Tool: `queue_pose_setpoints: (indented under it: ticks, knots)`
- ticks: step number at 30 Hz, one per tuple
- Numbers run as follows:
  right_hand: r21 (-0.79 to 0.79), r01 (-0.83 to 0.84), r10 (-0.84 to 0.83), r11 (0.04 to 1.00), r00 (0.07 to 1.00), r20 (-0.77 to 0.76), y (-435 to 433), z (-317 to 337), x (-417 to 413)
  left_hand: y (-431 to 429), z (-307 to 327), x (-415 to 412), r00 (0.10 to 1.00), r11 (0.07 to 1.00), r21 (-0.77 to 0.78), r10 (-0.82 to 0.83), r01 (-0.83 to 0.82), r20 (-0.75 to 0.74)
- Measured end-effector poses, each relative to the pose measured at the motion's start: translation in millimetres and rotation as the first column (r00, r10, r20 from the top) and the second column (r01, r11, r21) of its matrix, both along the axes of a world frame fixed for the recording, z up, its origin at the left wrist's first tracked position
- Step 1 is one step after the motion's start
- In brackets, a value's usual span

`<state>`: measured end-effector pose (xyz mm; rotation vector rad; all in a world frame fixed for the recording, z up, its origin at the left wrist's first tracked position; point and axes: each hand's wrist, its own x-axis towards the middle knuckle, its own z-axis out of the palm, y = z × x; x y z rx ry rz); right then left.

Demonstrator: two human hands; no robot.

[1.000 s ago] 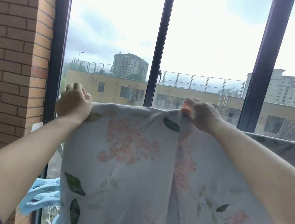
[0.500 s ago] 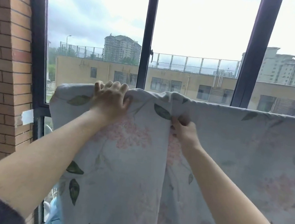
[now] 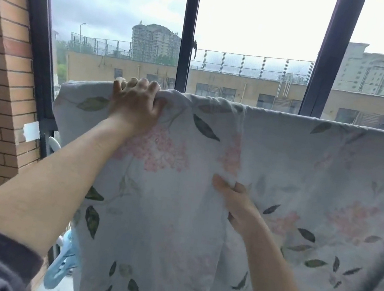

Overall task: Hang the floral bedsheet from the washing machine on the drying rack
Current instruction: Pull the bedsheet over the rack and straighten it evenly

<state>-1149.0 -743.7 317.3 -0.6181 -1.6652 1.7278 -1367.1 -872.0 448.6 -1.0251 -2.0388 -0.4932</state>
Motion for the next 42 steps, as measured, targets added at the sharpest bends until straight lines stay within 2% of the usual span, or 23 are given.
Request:
queue_pose_setpoints:
  ticks: [2,4,8,11,13,17,19,21,22,23,25,26,27,28,31,32,34,37,40,42]
  knots:
    - [-0.05,-0.042,0.035,0.998,0.991,-0.132,4,-4,13,0,-1,1,1.0,1.0,0.006,0.004,-0.004,-0.009]
    - [0.011,-0.108,0.108,0.994,0.983,-0.15,4,-9,25,0,-1,3,1.0,1.0,0.008,0.004,-0.004,-0.005]
    - [0.202,-0.075,0.035,0.977,0.98,0.195,5,-52,32,-2,-2,6,0.999,0.999,-0.002,0.046,-0.046,0.024]
    - [0.197,0.002,-0.044,0.98,0.977,0.209,10,-77,36,0,-3,7,0.996,0.996,-0.025,0.088,-0.087,0.017]
    - [0.263,0.077,-0.131,0.962,0.972,0.197,15,-83,34,1,-5,10,0.994,0.994,-0.038,0.104,-0.104,0.013]
    - [0.375,-0.009,-0.123,0.927,0.937,0.327,30,-80,30,5,-6,12,0.988,0.987,-0.051,0.154,-0.154,0.005]
    - [0.372,0.0,-0.121,0.928,0.945,0.304,43,-64,34,7,-1,16,0.99,0.988,-0.059,0.143,-0.142,0.012]
    - [0.388,0.101,-0.171,0.916,0.974,0.149,56,-33,36,11,2,18,0.998,0.997,-0.049,0.059,-0.059,-0.013]
    - [0.467,0.186,-0.242,0.865,0.968,0.063,63,-10,38,16,4,19,0.999,1.0,-0.016,-0.004,0.003,-0.035]
    - [0.597,0.281,-0.331,0.752,0.943,-0.028,68,12,40,20,5,20,0.996,0.997,0.024,-0.07,0.071,-0.05]
    - [0.813,0.432,-0.454,0.391,0.859,-0.238,74,58,43,27,5,22,0.978,0.972,0.118,-0.195,0.203,-0.073]
    - [0.86,0.452,-0.473,0.237,0.827,-0.304,76,82,41,29,7,21,0.968,0.954,0.164,-0.24,0.25,-0.08]
    - [0.902,0.408,-0.486,0.139,0.822,-0.297,78,99,37,28,5,20,0.957,0.936,0.2,-0.279,0.29,-0.082]
    - [0.945,0.312,-0.482,0.096,0.845,-0.23,80,117,29,28,5,19,0.947,0.919,0.229,-0.31,0.321,-0.085]
    - [0.991,-0.022,-0.38,0.132,0.922,0.071,86,151,-6,33,6,16,0.926,0.892,0.253,-0.37,0.376,-0.071]
    - [0.988,-0.079,-0.335,0.132,0.935,0.119,86,158,-16,32,8,14,0.922,0.891,0.241,-0.384,0.385,-0.055]
    - [0.987,-0.074,-0.263,0.142,0.959,0.109,87,165,-28,23,6,2,0.945,0.922,0.208,-0.321,0.327,-0.062]
    - [0.984,-0.013,-0.221,0.175,0.974,0.052,94,168,-38,-13,-4,-30,0.998,0.972,0.231,-0.042,0.053,-0.052]
    - [0.967,0.073,-0.184,0.244,0.983,-0.028,99,166,-47,-39,-13,-50,0.988,0.946,0.3,0.085,-0.121,0.133]
    - [0.962,0.099,-0.17,0.254,0.984,-0.056,101,164,-51,-50,-17,-63,0.933,0.875,0.404,0.129,-0.266,0.335]
